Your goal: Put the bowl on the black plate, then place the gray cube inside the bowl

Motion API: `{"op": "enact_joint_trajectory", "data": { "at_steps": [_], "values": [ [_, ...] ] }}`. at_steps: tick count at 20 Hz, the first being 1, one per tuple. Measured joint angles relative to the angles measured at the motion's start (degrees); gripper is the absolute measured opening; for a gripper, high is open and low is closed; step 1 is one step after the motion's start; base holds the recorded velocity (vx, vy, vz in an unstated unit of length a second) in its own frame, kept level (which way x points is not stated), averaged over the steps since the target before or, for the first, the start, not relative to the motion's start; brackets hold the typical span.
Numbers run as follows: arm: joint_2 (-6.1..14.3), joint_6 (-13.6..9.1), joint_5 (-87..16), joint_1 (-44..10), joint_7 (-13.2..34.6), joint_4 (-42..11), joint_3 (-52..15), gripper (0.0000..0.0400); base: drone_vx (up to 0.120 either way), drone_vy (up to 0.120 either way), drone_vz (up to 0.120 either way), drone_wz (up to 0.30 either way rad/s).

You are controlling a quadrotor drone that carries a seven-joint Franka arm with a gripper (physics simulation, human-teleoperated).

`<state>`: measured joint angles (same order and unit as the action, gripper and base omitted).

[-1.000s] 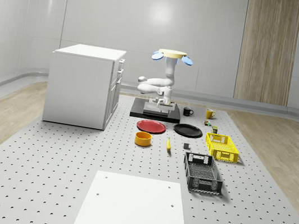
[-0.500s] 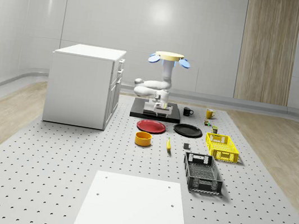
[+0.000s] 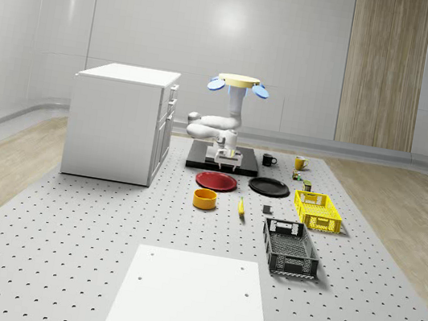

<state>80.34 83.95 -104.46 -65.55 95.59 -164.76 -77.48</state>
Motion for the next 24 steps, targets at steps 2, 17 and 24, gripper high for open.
{"op": "enact_joint_trajectory", "data": {
  "at_steps": [2, 17, 24],
  "values": [
    [0.3, 0.28, 0.13, -0.07, 0.06, 0.02, -0.06, 0.04, 0.12, 0.0, 0.0, 0.0],
    [2.36, 2.2, 1.01, -0.55, 0.47, 0.11, -0.42, 0.04, 0.12, 0.0, 0.0, 0.0],
    [3.19, 2.98, 1.36, -0.74, 0.63, 0.15, -0.56, 0.04, 0.12, 0.0, 0.0, 0.0]
  ]
}}
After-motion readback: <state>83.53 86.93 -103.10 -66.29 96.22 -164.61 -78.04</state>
